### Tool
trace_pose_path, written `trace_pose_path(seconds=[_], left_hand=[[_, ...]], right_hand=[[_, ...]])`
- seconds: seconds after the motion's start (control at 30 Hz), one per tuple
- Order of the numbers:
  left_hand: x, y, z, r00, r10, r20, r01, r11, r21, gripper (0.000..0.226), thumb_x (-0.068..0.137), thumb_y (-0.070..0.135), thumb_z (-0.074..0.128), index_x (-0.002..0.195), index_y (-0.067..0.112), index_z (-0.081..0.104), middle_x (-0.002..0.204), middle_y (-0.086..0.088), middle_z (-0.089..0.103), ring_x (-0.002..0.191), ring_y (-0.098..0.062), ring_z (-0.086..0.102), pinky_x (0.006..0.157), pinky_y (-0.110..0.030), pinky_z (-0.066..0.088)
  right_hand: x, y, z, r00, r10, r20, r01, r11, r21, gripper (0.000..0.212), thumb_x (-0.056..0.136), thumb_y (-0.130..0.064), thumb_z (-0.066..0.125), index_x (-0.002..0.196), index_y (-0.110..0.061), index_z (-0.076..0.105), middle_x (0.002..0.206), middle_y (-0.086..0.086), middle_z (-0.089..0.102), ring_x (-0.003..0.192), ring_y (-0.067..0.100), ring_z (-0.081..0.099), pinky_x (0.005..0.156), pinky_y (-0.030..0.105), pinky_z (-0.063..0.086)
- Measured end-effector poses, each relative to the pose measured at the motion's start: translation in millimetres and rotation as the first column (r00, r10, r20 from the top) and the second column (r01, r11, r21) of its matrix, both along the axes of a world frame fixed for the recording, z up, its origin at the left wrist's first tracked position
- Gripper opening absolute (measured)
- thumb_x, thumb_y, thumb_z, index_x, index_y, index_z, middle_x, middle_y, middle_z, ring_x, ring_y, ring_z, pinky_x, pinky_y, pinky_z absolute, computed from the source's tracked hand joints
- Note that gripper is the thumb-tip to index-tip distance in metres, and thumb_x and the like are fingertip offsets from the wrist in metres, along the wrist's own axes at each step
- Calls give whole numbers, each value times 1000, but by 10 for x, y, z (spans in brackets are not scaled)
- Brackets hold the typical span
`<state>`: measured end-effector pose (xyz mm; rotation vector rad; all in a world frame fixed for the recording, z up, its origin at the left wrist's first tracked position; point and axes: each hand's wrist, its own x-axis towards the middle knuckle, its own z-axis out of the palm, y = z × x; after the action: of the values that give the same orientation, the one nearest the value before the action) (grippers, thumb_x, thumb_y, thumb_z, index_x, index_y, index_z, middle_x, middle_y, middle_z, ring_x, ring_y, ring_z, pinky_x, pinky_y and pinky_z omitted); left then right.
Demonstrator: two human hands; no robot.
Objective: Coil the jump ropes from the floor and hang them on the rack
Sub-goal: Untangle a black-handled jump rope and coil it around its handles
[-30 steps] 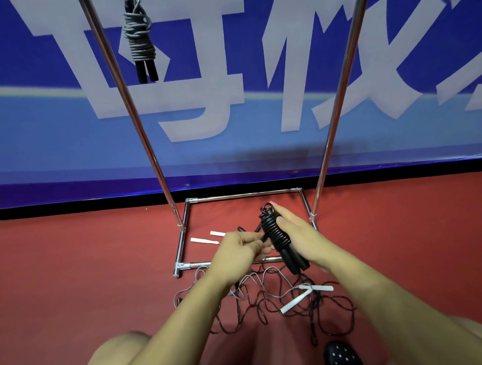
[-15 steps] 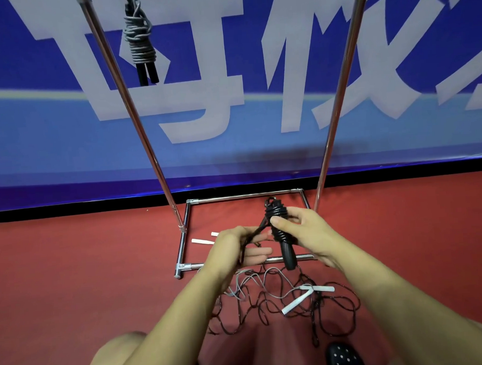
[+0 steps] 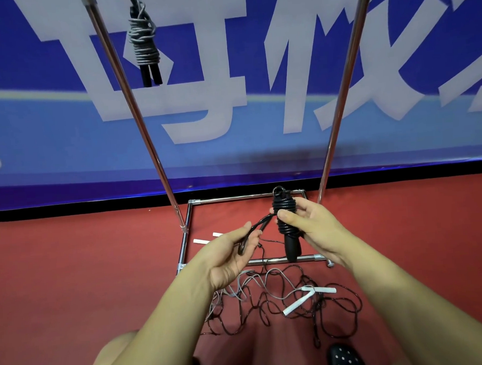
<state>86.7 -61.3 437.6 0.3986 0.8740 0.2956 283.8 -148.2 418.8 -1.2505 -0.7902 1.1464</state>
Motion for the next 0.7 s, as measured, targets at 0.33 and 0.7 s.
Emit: trace_pose_path(seconds=[0.33,0.7], left_hand=[[21,-20,-145,952,139,-272,130,620,773,7,87,11,79,93,9,81,85,-7,78,72,-13,69,72,-21,58],[57,-113,-95,942,144,-303,265,234,935,7,89,28,78,92,24,83,81,8,77,76,-5,70,77,-25,56]], right_hand=[[-70,6,46,999,-31,22,33,995,-91,56,77,-33,80,123,-8,63,112,19,75,106,37,73,98,45,57],[-190,-56,65,996,54,71,-45,991,-124,37,95,-32,71,129,-22,61,108,4,69,78,13,68,72,25,55]])
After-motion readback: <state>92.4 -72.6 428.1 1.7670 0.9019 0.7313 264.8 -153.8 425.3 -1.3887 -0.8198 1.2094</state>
